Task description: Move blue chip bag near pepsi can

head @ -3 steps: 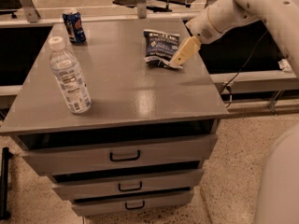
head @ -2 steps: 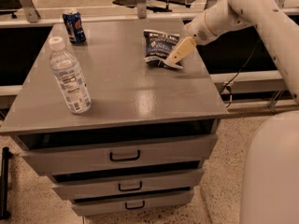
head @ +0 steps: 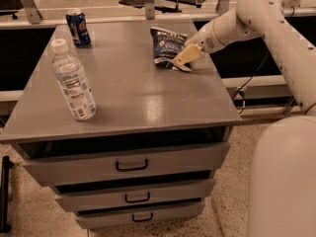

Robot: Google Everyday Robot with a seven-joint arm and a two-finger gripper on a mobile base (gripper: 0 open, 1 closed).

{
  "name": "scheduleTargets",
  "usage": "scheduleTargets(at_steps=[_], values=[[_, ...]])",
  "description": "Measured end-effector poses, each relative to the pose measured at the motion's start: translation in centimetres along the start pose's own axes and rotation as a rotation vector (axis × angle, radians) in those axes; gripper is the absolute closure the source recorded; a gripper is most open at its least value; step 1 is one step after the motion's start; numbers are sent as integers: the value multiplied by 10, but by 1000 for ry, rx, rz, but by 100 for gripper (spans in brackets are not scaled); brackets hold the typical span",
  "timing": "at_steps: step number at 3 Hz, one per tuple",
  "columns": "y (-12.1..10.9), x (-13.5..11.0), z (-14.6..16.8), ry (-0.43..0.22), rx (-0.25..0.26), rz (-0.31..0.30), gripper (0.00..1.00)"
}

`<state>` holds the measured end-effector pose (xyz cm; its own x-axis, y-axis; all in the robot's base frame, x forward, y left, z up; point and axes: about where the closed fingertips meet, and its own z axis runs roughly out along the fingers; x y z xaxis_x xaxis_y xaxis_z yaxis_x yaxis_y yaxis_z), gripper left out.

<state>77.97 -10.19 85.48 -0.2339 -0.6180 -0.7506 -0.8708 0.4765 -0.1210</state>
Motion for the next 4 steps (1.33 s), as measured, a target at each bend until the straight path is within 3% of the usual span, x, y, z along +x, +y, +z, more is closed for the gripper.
scheduleTargets(at_steps=[1,2,3,4], values=[[1,7,1,-4,0,17,61],[-1,-1,-14,-29,25,-10,85],[-1,-34,-45,-78,88,-122,100],[-1,-34,-45,-78,88,-122,100]])
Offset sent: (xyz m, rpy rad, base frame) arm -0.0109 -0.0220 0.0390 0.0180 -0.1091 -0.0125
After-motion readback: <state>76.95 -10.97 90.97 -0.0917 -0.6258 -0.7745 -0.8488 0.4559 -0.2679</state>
